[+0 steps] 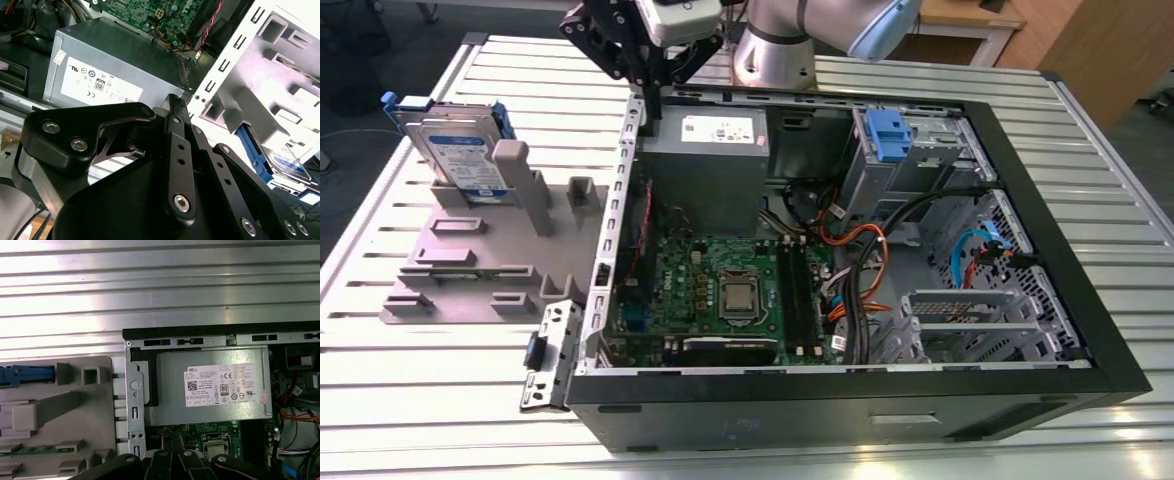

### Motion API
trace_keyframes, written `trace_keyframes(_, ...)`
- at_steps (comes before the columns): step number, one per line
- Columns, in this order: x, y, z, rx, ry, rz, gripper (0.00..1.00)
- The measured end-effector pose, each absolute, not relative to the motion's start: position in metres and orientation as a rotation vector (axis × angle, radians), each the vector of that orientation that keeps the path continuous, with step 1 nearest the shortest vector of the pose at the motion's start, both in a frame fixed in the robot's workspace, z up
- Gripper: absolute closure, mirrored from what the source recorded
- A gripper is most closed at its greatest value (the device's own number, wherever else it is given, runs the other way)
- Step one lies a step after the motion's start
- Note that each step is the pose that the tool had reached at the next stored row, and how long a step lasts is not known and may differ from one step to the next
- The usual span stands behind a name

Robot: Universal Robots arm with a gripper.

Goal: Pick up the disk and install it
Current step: 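Reach for the disk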

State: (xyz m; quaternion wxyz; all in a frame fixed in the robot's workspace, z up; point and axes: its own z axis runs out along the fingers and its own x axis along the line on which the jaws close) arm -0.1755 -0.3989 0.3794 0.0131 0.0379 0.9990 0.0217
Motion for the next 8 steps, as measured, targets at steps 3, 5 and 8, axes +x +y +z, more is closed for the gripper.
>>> trace_keyframes(3,-0.1756,-0.3989,0.3793,0.118,3.112,0.068,0.89)
trace_keyframes(5,-0.1756,-0.3989,0.3794,0.118,3.113,0.068,0.89)
trace_keyframes(8,-0.1757,-0.3989,0.3794,0.118,3.113,0.068,0.89)
